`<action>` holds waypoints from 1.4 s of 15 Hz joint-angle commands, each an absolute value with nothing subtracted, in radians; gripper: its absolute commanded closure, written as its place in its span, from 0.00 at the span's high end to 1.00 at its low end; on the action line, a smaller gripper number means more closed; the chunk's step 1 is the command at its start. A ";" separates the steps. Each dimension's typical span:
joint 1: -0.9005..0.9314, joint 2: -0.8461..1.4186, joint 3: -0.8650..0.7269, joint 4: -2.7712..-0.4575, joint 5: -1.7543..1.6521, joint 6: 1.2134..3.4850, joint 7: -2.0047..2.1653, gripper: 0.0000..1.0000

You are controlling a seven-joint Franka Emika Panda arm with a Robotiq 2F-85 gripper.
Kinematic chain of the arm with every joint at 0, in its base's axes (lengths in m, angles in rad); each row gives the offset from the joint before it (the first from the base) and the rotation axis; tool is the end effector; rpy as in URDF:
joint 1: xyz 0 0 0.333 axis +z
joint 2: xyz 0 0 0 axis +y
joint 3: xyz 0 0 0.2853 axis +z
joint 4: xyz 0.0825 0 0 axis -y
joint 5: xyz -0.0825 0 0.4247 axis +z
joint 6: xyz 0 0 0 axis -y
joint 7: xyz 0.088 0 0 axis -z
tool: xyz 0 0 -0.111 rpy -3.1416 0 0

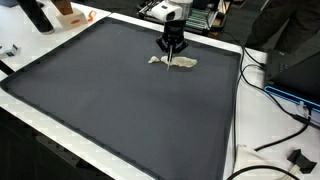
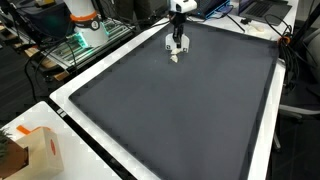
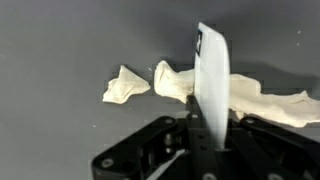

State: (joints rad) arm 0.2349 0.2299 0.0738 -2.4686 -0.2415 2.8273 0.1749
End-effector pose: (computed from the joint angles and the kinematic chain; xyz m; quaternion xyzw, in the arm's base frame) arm 0.4743 0.1660 0.1448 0.9815 0.1764 0.0719 0.0197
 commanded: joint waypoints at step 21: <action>0.243 0.436 0.065 -2.188 -0.244 2.737 0.093 0.01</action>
